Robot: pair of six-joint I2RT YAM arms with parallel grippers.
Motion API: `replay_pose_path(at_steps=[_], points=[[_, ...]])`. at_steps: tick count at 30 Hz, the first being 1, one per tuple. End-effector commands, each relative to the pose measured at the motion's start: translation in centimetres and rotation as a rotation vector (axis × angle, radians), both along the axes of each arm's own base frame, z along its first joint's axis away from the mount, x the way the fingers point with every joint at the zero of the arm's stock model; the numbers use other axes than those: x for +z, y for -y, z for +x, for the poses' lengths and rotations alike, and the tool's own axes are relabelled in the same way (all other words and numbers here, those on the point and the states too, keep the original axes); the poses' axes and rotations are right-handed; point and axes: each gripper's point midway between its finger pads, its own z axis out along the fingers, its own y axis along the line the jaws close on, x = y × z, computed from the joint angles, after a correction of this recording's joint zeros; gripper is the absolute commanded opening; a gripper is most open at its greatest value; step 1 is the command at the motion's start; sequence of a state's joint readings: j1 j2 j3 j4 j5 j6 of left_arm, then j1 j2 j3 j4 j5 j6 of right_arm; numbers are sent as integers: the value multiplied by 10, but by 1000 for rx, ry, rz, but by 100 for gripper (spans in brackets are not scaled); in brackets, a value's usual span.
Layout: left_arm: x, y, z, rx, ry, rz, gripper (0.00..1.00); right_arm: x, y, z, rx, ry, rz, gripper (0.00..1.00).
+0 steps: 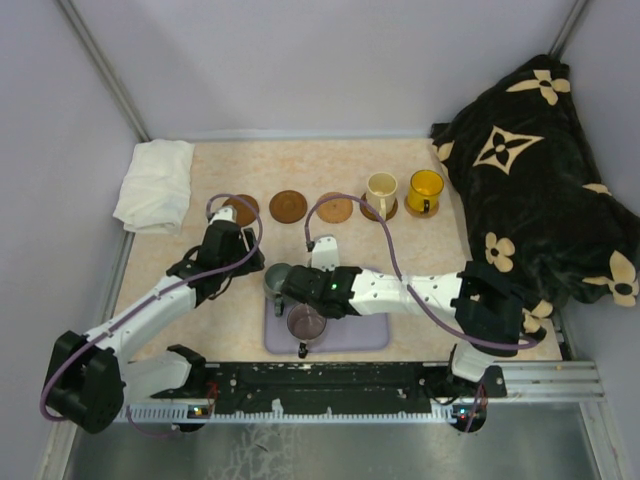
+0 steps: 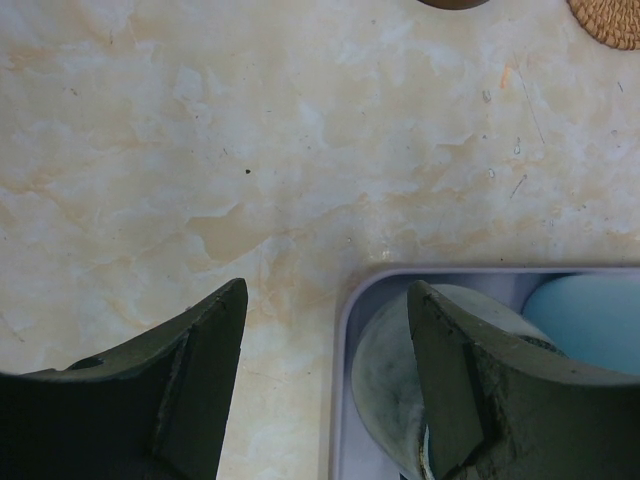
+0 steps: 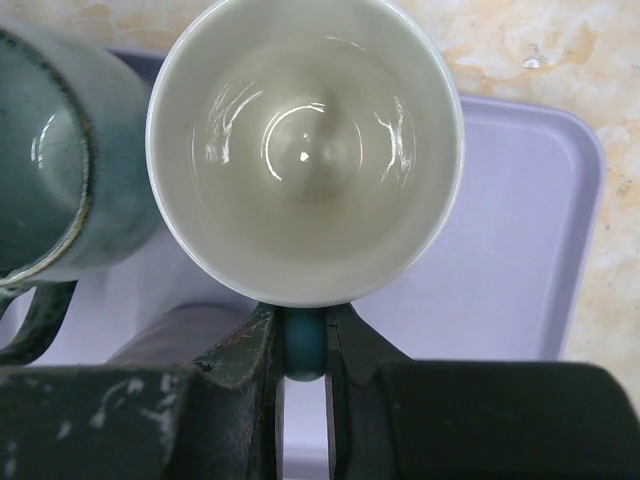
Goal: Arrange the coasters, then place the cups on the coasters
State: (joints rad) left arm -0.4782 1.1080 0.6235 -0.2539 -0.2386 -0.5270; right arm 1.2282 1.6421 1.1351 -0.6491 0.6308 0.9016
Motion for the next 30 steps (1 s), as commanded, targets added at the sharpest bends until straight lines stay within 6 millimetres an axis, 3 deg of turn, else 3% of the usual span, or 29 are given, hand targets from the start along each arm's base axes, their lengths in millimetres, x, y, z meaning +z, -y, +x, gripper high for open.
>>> replay_pose_path(at_steps=[1, 6, 9, 14, 22, 30], points=[[-1, 4, 2, -15, 10, -5, 72, 30, 9, 17, -107, 132, 33, 0], [-2, 6, 3, -16, 4, -9, 72, 56, 15, 33, -161, 245, 51, 0], [-2, 8, 3, -20, 3, -14, 72, 72, 10, 52, -164, 283, 50, 0], [-1, 8, 5, -22, 4, -13, 72, 97, 7, 97, -178, 321, 119, 0], [0, 11, 12, -26, 1, 3, 72, 142, 21, 170, -212, 400, 155, 0], [-6, 12, 15, -29, -18, 16, 72, 129, 15, 226, -186, 391, 131, 0]])
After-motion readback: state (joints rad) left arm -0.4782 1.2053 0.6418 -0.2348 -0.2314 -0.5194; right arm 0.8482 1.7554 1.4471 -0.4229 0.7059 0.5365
